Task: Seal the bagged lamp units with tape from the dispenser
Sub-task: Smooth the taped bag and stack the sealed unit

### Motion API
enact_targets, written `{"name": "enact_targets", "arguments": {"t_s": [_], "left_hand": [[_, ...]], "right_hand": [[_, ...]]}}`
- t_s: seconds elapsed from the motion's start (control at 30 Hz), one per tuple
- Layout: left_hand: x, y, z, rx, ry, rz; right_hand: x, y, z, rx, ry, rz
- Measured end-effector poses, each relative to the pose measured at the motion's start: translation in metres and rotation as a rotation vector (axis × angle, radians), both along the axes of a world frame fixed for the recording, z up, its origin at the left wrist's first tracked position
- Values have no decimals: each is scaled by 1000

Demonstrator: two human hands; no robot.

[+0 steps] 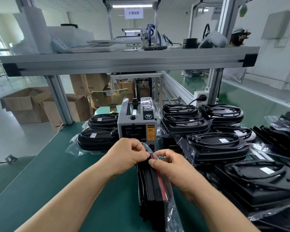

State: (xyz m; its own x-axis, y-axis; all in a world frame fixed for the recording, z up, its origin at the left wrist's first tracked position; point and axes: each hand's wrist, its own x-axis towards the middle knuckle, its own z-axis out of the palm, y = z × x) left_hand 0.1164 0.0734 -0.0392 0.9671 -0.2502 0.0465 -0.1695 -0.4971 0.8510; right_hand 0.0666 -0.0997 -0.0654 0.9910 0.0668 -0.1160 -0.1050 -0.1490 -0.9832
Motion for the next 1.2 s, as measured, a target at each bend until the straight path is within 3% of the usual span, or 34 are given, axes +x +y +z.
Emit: {"name": "enact_targets", "arguments": {"t_s": [0.07, 0.2, 0.3, 0.53, 0.77, 0.97, 1.1, 1.2], "left_hand": [[-1, 0, -4, -23, 34, 67], [-7, -11, -14, -267, 261, 182], [-10, -18, -18, -350, 292, 252], [-16, -6, -11, -350, 459, 83], [-5, -6, -14, -492, 643, 153], [-2, -7, -13, -538, 712, 214], [-4, -10, -16, -519, 633, 250], [-7, -12, -20, -539, 581, 268]], "right_hand": [[0, 0, -2, 6, 5, 0], [1, -2, -2, 14, 14, 10], [2, -2, -2, 12, 15, 15], [1, -5, -3, 15, -2, 33], [1, -2, -5, 72, 14, 27], [2, -1, -5, 32, 6, 18], [-8, -5, -9, -22, -22, -8], [-27, -10, -23, 121, 23, 20]]}}
